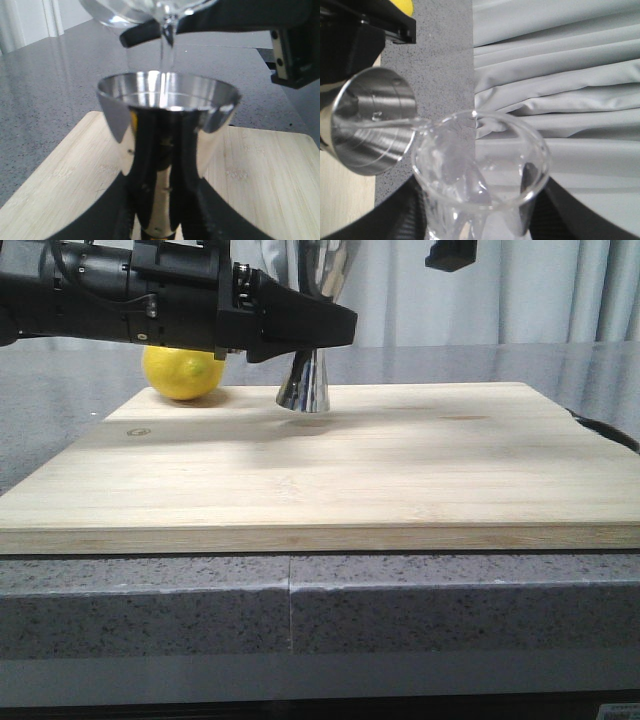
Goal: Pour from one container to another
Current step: 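Tilt the beaker with the right gripper, pouring liquid into the jigger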
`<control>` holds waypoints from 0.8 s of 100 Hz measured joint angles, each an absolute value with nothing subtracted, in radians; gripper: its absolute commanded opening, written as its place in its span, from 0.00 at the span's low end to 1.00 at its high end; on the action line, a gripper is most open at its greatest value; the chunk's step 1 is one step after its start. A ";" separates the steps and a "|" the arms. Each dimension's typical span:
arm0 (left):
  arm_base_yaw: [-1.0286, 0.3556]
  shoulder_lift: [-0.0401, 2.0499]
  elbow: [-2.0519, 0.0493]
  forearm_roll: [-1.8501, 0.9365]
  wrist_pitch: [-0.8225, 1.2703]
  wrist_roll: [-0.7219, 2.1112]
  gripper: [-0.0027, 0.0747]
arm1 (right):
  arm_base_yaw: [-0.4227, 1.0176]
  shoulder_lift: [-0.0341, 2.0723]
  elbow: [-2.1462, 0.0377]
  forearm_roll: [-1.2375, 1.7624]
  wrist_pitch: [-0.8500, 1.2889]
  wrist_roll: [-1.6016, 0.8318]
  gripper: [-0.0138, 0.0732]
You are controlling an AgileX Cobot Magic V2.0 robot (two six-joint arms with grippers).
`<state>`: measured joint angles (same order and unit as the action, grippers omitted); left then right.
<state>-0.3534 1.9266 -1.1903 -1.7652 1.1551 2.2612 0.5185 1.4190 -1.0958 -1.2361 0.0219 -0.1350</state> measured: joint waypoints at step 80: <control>-0.353 1.927 -1.190 -1.765 1.155 2.261 0.11 | 0.519 1.419 -1.096 -1.294 0.022 -0.135 0.48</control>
<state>-0.3534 1.9266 -1.1903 -1.7652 1.1551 2.2612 0.5185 1.4190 -1.0958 -1.2937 0.0219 -0.1350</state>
